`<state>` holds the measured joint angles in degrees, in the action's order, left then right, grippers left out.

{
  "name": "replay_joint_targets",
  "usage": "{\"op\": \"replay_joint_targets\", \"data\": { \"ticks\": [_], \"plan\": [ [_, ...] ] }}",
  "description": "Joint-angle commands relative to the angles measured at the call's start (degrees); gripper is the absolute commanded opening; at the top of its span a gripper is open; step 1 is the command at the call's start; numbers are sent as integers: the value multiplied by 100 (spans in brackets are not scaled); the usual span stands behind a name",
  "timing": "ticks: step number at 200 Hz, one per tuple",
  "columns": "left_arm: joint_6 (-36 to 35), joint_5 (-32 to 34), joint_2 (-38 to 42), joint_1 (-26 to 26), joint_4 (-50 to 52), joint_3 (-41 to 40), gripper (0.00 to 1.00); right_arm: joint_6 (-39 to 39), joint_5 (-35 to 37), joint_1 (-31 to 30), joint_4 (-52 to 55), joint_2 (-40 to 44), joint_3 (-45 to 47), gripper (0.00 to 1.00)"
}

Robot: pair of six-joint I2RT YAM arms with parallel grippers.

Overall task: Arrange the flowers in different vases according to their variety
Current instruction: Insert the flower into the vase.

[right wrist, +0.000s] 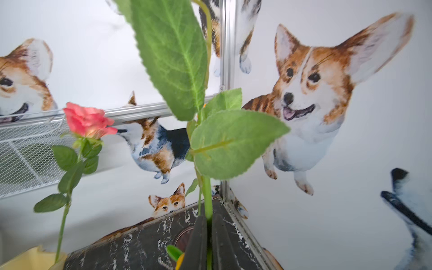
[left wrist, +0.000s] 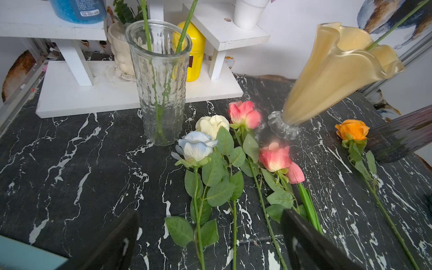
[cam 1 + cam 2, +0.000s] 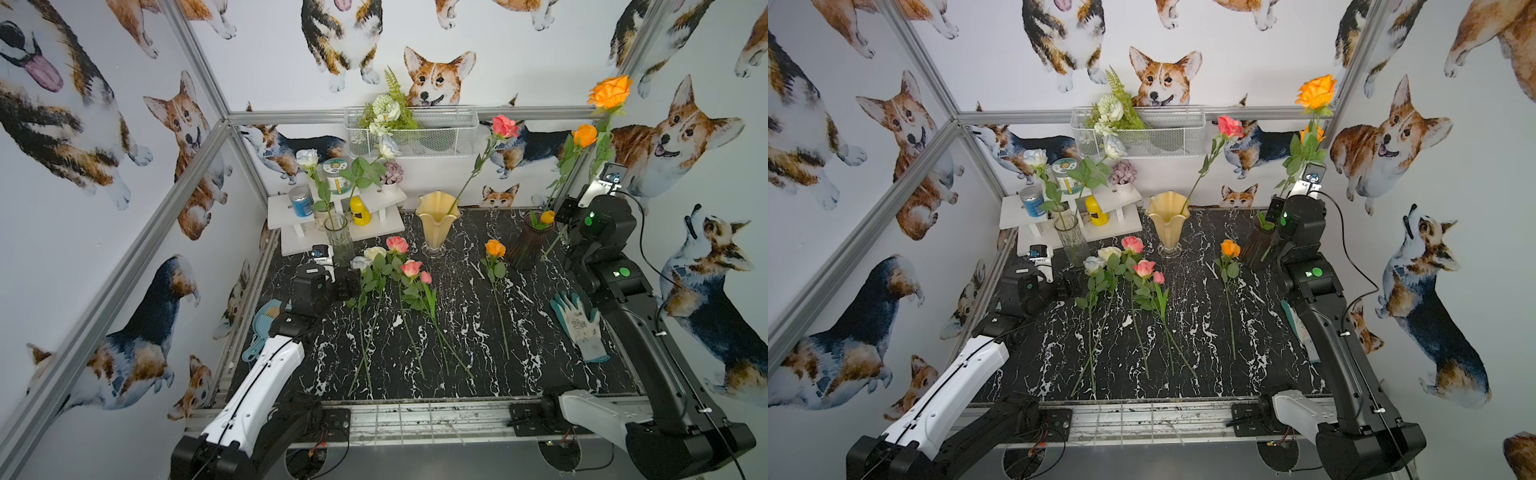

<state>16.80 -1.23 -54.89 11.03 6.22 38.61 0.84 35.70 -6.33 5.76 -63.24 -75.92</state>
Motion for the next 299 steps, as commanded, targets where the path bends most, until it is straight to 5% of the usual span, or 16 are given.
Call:
{"op": "replay_joint_targets", "data": {
  "ticks": [1, 135, 299],
  "plan": [
    [8, 18, 9, 5, -50, 6, 100, -554, 352, 175, -835, -48, -26, 0],
    [17, 71, 12, 5, -47, -12, 100, -1804, 825, 578, -4994, -1583, 595, 0],
    [7, 194, 13, 5, -43, -29, 100, -1244, 717, 633, -5745, -2733, 1156, 0]
  ]
}}
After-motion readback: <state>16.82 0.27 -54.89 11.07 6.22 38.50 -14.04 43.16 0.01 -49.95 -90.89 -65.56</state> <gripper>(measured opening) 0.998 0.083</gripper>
